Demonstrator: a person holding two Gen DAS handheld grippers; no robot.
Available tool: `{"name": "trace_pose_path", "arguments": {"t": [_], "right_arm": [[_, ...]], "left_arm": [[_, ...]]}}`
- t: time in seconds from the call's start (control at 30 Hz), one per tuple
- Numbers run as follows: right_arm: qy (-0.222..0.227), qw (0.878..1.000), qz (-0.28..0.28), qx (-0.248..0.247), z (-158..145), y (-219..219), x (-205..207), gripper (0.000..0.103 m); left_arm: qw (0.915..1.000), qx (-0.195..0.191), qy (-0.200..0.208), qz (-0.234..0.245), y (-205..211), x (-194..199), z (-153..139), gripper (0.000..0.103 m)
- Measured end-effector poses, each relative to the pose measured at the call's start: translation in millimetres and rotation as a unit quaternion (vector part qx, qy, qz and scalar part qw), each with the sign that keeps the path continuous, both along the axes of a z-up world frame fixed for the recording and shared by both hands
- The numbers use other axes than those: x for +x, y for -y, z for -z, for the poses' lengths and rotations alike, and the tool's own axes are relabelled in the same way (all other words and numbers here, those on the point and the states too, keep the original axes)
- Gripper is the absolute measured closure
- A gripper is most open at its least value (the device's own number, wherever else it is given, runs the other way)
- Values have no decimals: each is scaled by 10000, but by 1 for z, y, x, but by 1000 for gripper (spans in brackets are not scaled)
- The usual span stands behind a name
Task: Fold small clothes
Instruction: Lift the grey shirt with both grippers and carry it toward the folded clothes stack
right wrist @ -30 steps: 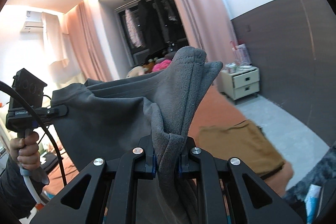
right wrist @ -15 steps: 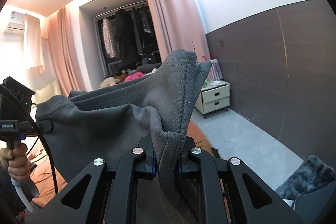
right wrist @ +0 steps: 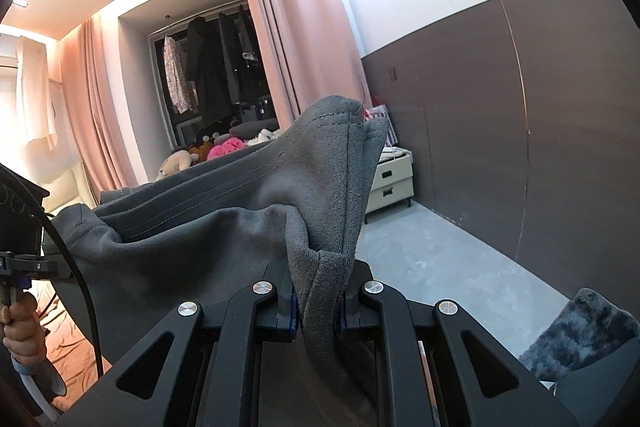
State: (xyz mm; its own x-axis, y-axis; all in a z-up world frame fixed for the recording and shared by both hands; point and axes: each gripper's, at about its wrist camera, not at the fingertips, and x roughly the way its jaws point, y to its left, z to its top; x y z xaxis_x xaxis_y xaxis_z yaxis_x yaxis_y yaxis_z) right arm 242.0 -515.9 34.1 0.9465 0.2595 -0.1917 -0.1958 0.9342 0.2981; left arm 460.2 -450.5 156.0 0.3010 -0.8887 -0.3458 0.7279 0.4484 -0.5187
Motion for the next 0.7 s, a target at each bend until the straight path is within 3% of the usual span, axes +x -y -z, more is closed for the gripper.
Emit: {"name": "trace_pose_path", "arguments": {"t": [0.43, 0.7], "right_arm": [[-427, 9990, -94, -81, 2, -112, 65, 93], [-829, 9960, -209, -266, 8, -176, 104, 93]], "left_arm": [[9986, 71, -338, -404, -15, 83, 25, 97], [9949, 156, -697, -717, -30, 141, 61, 97]]}}
